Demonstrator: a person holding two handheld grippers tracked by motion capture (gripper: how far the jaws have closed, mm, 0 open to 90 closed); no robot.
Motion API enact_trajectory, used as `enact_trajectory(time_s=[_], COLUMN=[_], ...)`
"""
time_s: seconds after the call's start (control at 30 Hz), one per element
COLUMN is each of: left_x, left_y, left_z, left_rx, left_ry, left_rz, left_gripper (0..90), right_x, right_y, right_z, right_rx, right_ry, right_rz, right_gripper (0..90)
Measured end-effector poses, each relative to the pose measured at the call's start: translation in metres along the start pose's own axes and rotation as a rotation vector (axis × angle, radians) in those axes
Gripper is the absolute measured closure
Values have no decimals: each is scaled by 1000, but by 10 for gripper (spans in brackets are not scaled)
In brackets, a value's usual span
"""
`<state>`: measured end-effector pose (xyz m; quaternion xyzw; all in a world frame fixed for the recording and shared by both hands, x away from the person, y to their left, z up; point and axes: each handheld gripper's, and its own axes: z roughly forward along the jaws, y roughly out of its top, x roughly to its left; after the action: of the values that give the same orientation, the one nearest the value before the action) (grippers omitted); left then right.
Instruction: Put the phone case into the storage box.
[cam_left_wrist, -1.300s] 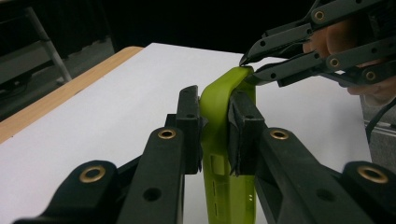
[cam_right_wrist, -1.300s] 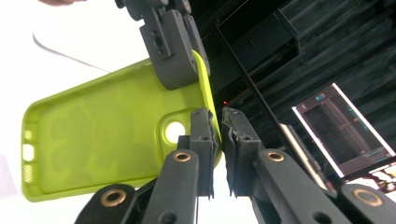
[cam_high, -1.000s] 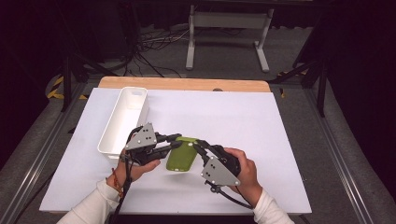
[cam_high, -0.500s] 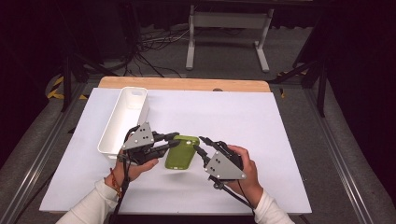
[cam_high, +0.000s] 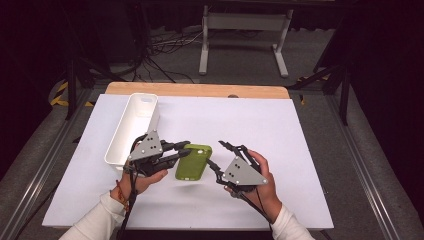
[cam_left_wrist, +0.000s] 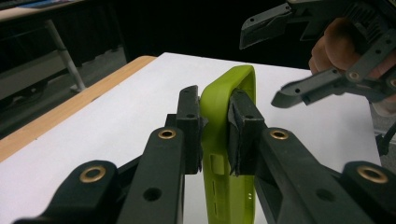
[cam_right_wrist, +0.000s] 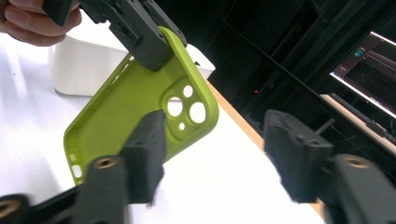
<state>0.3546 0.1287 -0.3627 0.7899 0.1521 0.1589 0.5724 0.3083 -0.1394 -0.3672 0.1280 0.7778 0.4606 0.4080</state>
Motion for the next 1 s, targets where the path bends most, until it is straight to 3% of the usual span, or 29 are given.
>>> enact_trajectory(time_s=[0.17,0.3,1.0], left_x=[1,1,4], left_y=[0,0,2], left_z=[-2,-2,-9], left_rx=[1,0,-16], left_ry=[3,5,14], left_rz=[9,12,13], left_gripper=[773,774,774], right_x=[-1,-2,-8], right_y=[-2,-5,-26], right_z=[2,2,-14], right_rx=[13,29,71], right_ry=[-7,-11,-28], right_rz=[33,49,101], right_gripper=[253,210,183])
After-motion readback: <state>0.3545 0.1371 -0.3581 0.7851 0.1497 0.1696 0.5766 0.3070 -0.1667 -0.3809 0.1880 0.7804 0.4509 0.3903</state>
